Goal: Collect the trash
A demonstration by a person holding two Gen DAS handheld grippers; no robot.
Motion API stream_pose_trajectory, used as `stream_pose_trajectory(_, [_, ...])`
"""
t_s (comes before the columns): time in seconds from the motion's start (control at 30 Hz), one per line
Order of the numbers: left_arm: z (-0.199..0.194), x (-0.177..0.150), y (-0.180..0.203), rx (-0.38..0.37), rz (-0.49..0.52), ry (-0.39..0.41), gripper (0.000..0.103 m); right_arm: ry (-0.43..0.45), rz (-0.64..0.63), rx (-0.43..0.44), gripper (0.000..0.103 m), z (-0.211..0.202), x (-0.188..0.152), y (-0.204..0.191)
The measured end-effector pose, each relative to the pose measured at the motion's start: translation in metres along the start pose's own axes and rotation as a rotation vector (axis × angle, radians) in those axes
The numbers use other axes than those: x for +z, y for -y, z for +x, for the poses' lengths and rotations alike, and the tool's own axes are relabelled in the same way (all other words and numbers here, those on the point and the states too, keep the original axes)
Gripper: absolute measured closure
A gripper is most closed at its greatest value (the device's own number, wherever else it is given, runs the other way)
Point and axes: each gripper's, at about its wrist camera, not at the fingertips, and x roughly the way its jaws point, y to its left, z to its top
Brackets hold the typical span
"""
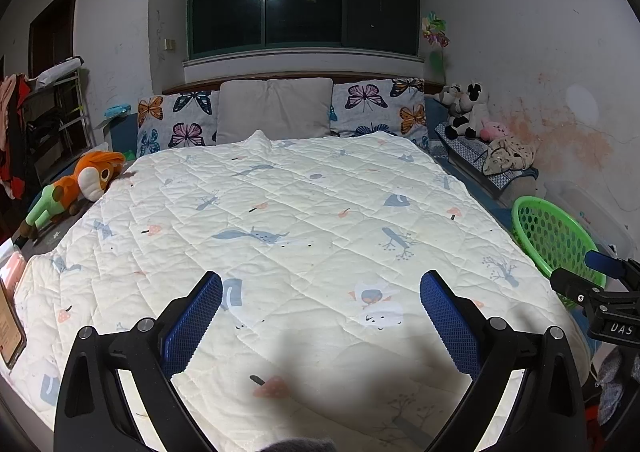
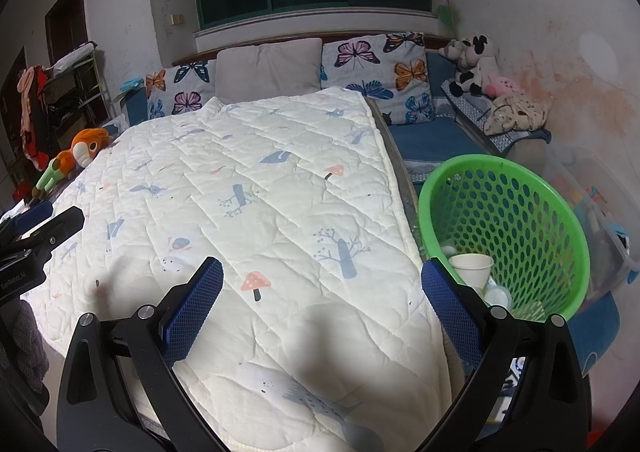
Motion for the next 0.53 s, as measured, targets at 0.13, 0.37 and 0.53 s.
stream_pose_trajectory(0.13, [-0.0008, 0.0006, 0.0003, 0.009, 0.002, 0.009, 0.007, 0.0, 0.0, 0.003, 0.005, 0.0008, -0.0006, -0.0001])
stream_pose_trajectory(0.37, [-0.001, 0.0004, 0.0008, 0.007, 0.001, 0.008, 0.007, 0.005, 0.001, 0.006, 0.004, 0.0007, -0.0019, -0.0012])
stream_pose_trajectory(0.53, [-0.0013, 0.0006, 0.0015, 0.004, 0.002, 0.005, 0.007, 0.011, -0.005, 0.003, 0.004, 0.0005, -0.0028, -0.0029])
